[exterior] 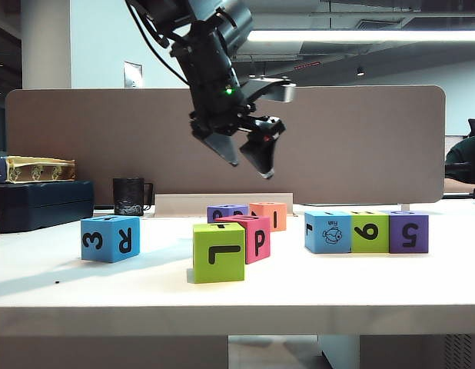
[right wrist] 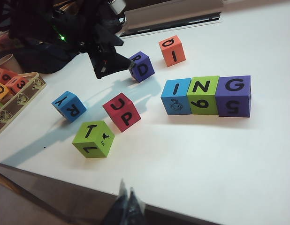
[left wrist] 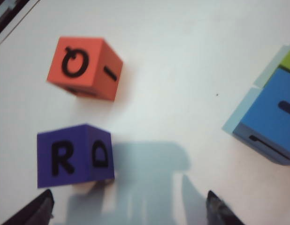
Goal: Select the appropriate blocks from the scattered letter blocks on the table and arrange them in a row to spell out "TURING".
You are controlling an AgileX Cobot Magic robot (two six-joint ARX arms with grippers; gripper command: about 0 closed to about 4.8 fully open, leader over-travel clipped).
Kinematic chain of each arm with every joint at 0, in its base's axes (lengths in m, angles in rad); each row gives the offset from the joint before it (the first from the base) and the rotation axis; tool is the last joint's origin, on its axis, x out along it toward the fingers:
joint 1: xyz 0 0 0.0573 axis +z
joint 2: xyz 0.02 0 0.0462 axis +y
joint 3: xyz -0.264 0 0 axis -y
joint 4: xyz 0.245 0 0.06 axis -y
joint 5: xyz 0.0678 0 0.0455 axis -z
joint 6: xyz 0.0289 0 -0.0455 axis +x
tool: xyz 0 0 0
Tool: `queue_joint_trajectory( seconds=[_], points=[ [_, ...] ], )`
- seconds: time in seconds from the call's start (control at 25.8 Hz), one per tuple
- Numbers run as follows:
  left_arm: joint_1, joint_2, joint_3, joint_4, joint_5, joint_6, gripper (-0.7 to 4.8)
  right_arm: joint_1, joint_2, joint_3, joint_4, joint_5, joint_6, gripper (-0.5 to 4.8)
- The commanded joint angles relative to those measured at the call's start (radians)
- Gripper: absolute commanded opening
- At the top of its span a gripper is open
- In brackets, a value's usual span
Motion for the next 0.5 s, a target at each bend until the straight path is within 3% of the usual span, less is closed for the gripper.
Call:
queue_joint_trajectory(
  seconds=[0.04, 0.12, 0.31, 0.43, 0.5],
  points=[
    [-0.002, -0.042, 0.003, -0.039, 0.006, -0.123, 4.13, 0.0, 0.001, 0.006, 0.017, 0.0, -0.003, -0.01],
    [-0.002, -0.05, 0.003, -0.048, 0.011, -0.143, 4.12, 0.0, 0.001, 0.006, 0.019, 0.0, -0.003, -0.01],
    [0.021, -0.043, 0.002, 0.032, 0.007, -0.095, 3.98, 0.0, 0.001, 0.006, 0.023, 0.0, -0.003, -0.01],
    [0.063, -0.02, 0.002, 0.122, 0.026, -0.187, 3.99, 0.0, 0.001, 0.006, 0.023, 0.0, -0.003, -0.01],
    [0.109, -0.006, 0.002, 0.163, 0.111, -0.231, 4.0, 0.0, 0.001, 0.006, 0.022, 0.0, -0.003, -0.01]
  ],
)
